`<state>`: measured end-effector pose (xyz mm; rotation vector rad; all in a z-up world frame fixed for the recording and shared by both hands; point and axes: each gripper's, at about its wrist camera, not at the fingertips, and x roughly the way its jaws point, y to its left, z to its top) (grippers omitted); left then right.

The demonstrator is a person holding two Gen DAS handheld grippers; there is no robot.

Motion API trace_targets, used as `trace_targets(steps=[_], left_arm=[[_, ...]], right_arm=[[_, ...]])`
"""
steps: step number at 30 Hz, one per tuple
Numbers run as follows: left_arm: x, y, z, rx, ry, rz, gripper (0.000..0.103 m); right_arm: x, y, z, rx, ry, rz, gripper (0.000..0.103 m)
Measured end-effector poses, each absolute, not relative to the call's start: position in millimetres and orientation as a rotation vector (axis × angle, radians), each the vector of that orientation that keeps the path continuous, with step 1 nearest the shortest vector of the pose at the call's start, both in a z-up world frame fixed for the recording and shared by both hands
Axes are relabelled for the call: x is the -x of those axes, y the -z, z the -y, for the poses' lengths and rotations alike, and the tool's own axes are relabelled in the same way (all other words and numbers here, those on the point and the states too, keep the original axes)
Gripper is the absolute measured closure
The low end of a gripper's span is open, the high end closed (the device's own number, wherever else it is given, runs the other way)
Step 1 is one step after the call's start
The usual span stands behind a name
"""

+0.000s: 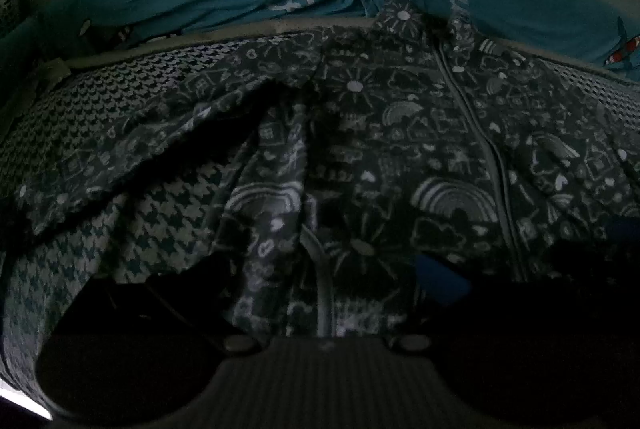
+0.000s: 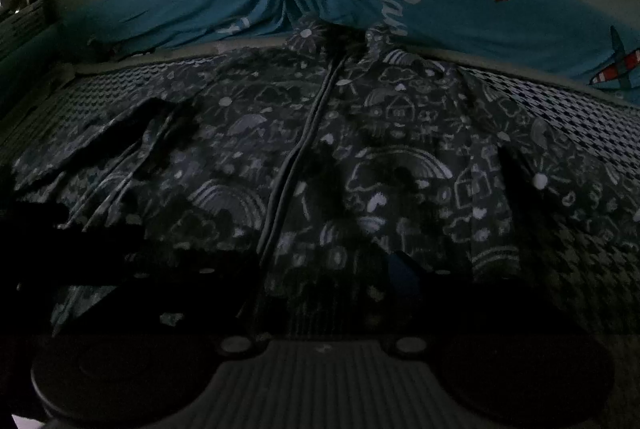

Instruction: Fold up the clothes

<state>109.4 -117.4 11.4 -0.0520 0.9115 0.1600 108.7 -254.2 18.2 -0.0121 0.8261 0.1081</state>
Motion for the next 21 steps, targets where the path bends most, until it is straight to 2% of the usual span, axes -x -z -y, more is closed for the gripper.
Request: trace_targets(steps=[21], left_arm=[[-118,4,116,0.071,-0.17,-0.978,0.0]], right_arm=[[-129,-8,245,0.017,-0.118,-0.88,0.031]])
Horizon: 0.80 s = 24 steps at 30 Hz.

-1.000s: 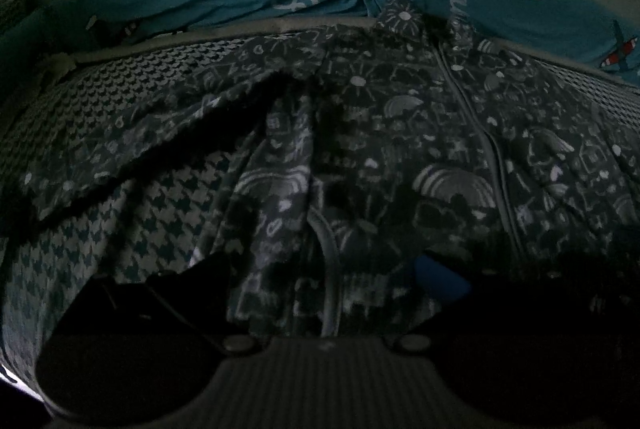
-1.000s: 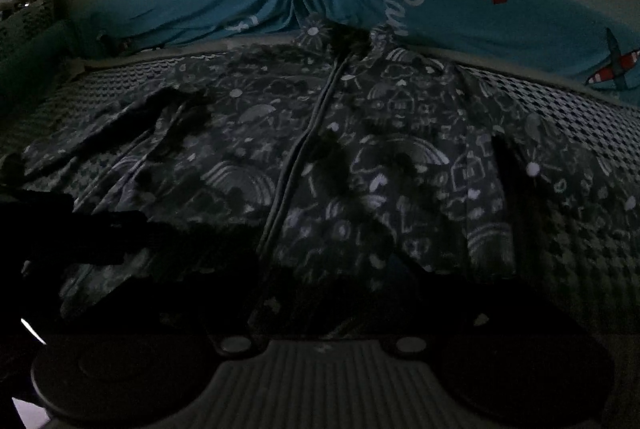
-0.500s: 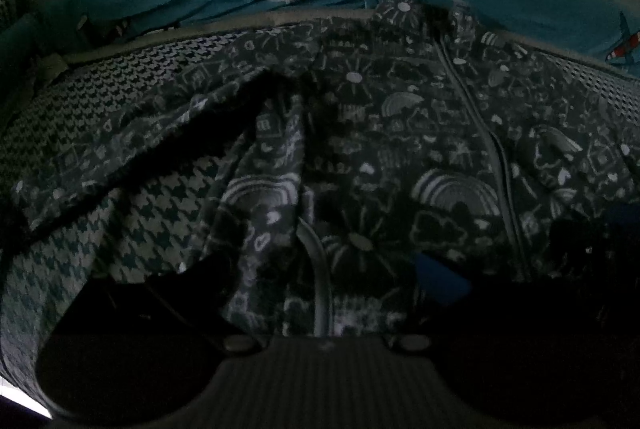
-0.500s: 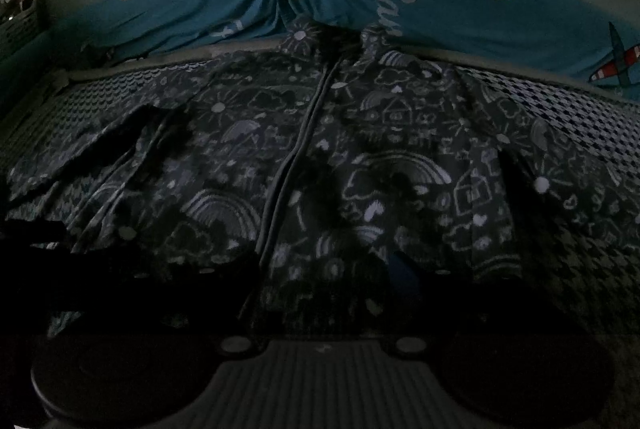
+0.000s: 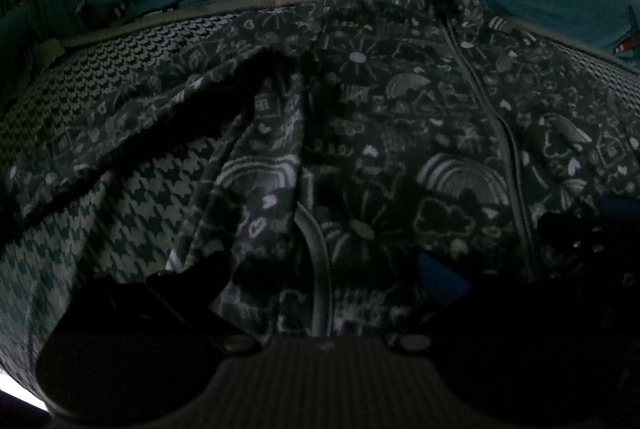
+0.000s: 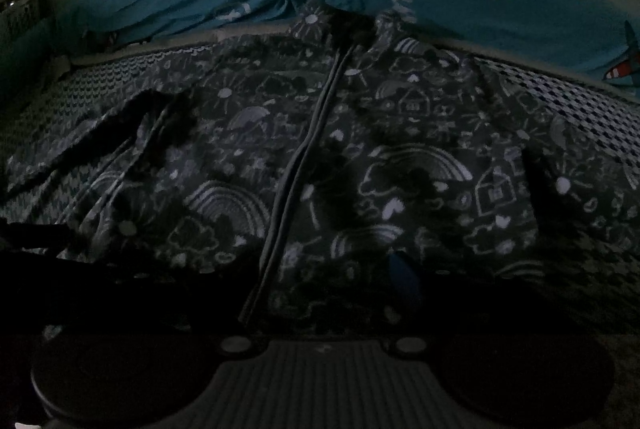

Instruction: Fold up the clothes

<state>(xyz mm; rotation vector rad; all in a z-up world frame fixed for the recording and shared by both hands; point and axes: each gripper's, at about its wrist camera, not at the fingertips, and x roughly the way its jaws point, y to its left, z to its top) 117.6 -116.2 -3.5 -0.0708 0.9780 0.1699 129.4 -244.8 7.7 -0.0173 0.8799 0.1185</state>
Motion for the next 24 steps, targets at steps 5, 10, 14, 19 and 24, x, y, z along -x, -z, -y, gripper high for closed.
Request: trace_targets(steps=[5,10,14,19,24], left_arm=[[-119,7,116,0.072,-0.171,-0.988,0.0],[-120,10,116,0.071,-0.173,-1.0,0.0],[-121,12,117,0.071,-0.175,-1.005,0.0],[-122,14,117,0.07,-0.176,-1.007,0.0],[-122,14,117,0.068,-0.178,-1.008,0.0]], right_arm=[[-133,-4,246,0.006,-0.112,-0.905,0.031],[-137,0,247,-0.001,-0.106,-0.93,0.031],[-141,1,249,-0.001,-0.099,-0.94,0.031],[-143,3,250,-0.006,-0.098,-0.951,0.03],[-143,4,248,0.006,-0.094,-0.954,0.028]])
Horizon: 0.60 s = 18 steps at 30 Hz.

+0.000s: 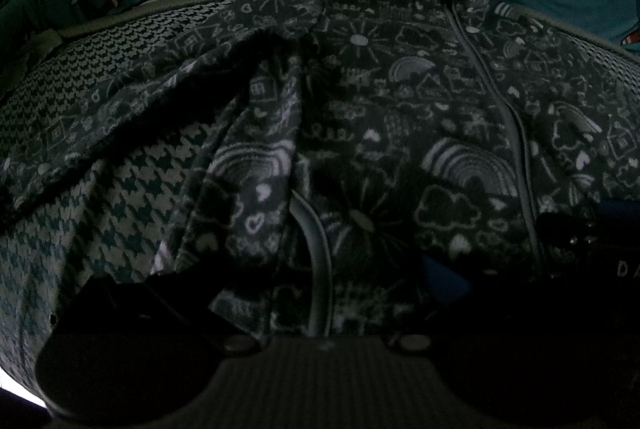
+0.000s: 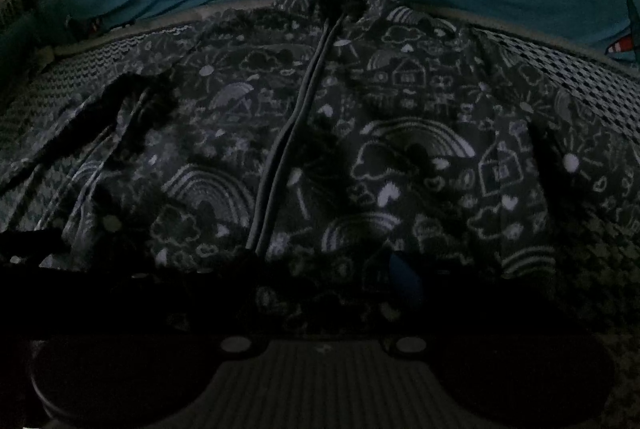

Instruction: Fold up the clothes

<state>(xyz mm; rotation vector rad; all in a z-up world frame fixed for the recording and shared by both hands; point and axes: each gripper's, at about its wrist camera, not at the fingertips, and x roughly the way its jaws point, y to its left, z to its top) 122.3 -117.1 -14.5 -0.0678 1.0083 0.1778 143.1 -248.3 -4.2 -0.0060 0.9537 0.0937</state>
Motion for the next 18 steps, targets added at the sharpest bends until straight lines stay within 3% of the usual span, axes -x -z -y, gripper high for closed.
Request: trace_targets(steps=[18], left_arm=[[-120.7,18.4,118.2,0.061,-0.178,-1.0,0.0]], right_arm=[[-143.6,8.5,245.7,0.027,-0.082,-0.954,0.021]])
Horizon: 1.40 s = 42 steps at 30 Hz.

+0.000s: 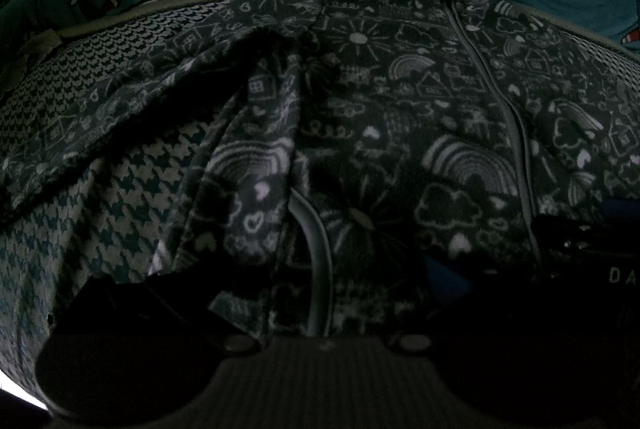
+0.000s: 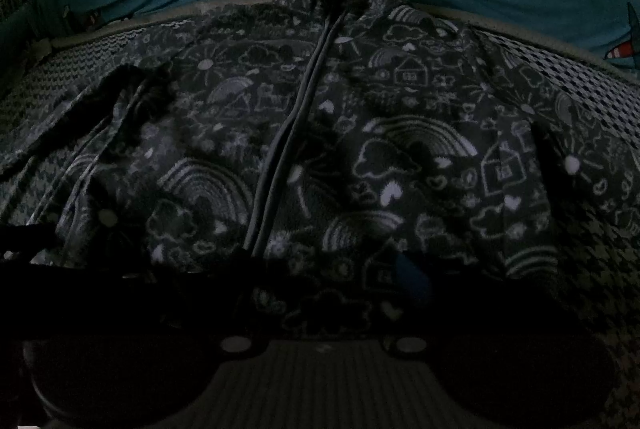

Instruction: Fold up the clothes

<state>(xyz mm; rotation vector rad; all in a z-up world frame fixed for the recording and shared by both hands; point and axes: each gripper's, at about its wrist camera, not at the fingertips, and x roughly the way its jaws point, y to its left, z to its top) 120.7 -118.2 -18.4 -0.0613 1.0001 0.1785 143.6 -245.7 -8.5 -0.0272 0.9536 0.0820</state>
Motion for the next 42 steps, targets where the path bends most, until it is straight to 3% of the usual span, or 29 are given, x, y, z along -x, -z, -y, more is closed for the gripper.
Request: trace_targets(steps=[11,42], left_arm=[[-119,20,118,0.062,-0.176,-0.992,0.0],[-117,10,125,0.049,-0.176,-0.974,0.0]], right_arm=[[-144,11,248,0.021,-0.063,-0.953,0.011],[-134,1,260,0.004,-0.051,-0.931,0.013]])
